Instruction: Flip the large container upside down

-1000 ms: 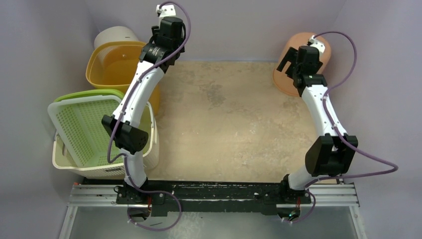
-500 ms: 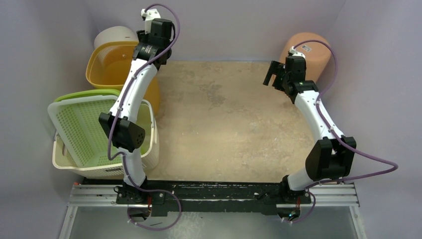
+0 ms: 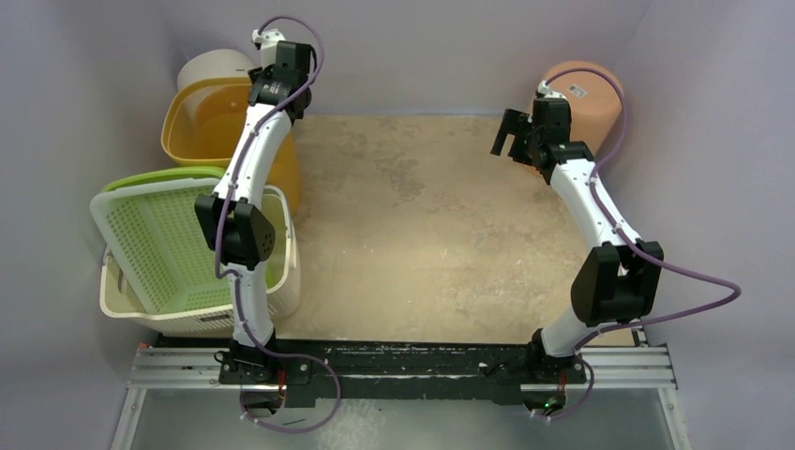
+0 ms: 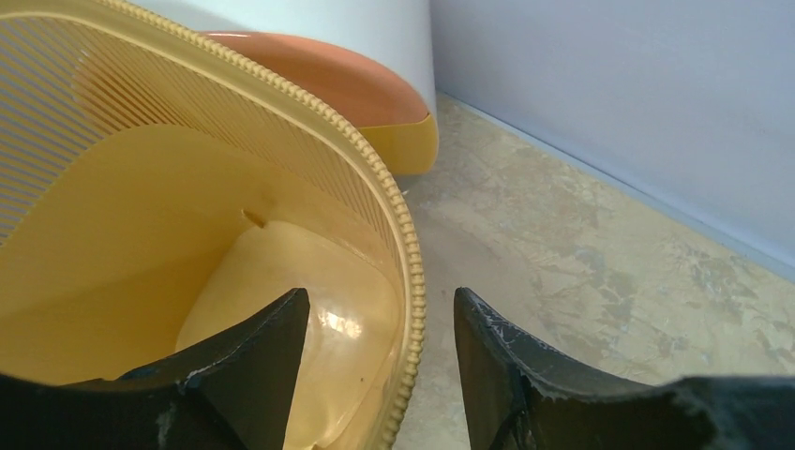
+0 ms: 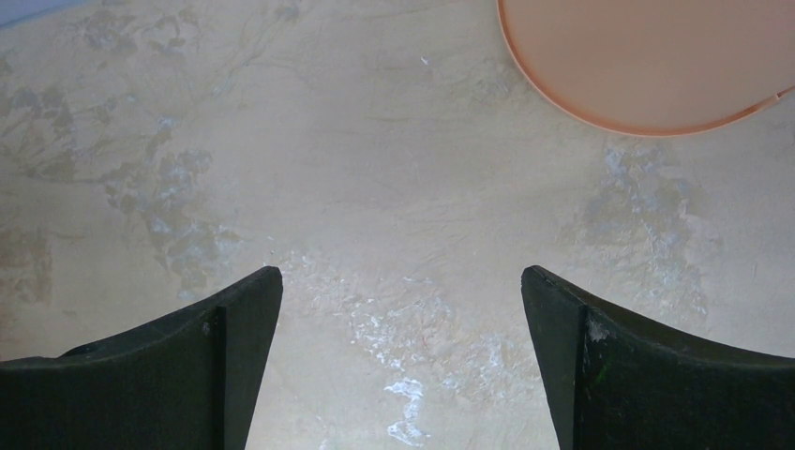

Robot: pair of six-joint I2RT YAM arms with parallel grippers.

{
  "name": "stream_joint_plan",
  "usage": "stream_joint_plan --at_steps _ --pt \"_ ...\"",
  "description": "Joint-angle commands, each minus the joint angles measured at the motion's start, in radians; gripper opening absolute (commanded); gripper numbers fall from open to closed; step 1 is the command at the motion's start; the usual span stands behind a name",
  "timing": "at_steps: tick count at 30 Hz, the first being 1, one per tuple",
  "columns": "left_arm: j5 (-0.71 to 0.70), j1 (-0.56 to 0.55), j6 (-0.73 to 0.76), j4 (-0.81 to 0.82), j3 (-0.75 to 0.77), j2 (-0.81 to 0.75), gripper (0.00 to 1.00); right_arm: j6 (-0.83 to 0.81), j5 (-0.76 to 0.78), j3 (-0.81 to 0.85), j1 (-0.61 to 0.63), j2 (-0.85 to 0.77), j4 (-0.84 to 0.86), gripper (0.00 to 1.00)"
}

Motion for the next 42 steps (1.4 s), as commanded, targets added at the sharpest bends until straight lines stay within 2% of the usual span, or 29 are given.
stream_joint_plan --at_steps 1,5,8,13,18,23,27,29,33,36,37,39,40,42 --pt "0.022 0.011 -0.02 0.028 0.028 0.019 0.55 -0.012 -0.008 0.01 -0.002 -0.049 0.017 1.0" --pt "0.029 0.017 -0.022 0.03 0.006 0.043 0.5 -0.006 -0.005 -0.012 -0.002 -0.074 0.024 1.0" --pt "0.039 0.018 -0.029 0.031 -0.029 0.058 0.4 -0.006 0.0 -0.019 -0.002 -0.087 0.021 1.0" --pt "0.085 0.018 -0.049 0.052 -0.08 0.052 0.0 0.004 0.002 -0.04 -0.002 -0.112 0.009 1.0" --pt "0.134 -0.021 0.001 0.062 -0.052 0.009 0.0 0.003 0.01 -0.062 -0.002 -0.128 0.011 1.0" --pt "0.105 -0.191 0.056 0.031 0.113 -0.026 0.0 0.024 0.035 -0.067 -0.002 -0.126 0.02 1.0" --pt "0.201 -0.223 -0.012 0.024 0.117 -0.058 0.0 0.037 0.037 -0.073 -0.002 -0.132 0.038 1.0" --pt "0.235 -0.224 -0.01 0.013 0.096 -0.065 0.0 0.041 0.037 -0.076 -0.002 -0.137 0.043 1.0" --pt "0.447 -0.225 -0.018 0.1 -0.032 -0.13 0.0 0.036 0.049 -0.093 -0.002 -0.151 0.046 1.0" --pt "0.484 -0.224 -0.024 0.139 -0.102 -0.167 0.0 0.032 0.054 -0.097 -0.002 -0.153 0.046 1.0" --pt "0.489 -0.224 -0.017 0.134 -0.102 -0.169 0.09 0.033 0.052 -0.097 -0.002 -0.153 0.047 1.0" --pt "0.496 -0.225 0.0 0.093 -0.053 -0.155 0.42 0.033 0.05 -0.094 -0.002 -0.151 0.046 1.0" --pt "0.502 -0.225 0.014 0.066 -0.023 -0.141 0.51 0.031 0.05 -0.094 -0.002 -0.152 0.046 1.0" --pt "0.499 -0.225 0.044 0.02 0.016 -0.112 0.55 0.031 0.05 -0.092 -0.002 -0.153 0.047 1.0"
